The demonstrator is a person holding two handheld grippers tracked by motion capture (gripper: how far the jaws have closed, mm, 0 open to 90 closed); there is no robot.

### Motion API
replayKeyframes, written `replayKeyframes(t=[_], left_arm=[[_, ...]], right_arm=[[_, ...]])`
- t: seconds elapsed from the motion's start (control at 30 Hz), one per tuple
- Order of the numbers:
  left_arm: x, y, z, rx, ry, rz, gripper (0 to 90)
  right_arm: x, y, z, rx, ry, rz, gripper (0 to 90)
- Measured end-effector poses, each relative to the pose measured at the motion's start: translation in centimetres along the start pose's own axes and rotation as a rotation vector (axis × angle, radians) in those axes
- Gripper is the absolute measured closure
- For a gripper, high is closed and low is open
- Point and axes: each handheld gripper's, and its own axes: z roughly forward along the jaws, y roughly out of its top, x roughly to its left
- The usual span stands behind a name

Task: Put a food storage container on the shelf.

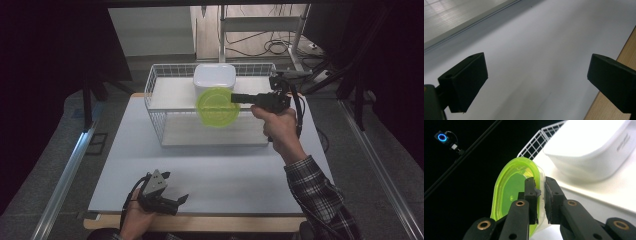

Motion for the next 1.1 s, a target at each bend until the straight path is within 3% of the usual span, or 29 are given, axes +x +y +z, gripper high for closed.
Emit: replayKeyframes(t=[0.43,0.77,0.9,1.1], left_arm=[[0.0,0.0,0.0,0.003,-0.004,-0.002,2.6],[0.0,0.0,0.0,0.007,-0.008,-0.001,2.6],[0.0,0.0,0.0,0.006,-0.009,-0.001,2.6],[0.0,0.0,0.0,0.001,-0.008,-0.002,2.6]], right_arm=[[1.1,3.9,0.4,-0.067,-0.025,0.008,81.3],[1.6,6.8,1.8,-0.123,-0.103,0.013,81.3],[1.2,7.6,2.4,-0.143,-0.156,0.020,81.2],[0.0,8.4,3.3,-0.164,-0.189,0.065,81.2]])
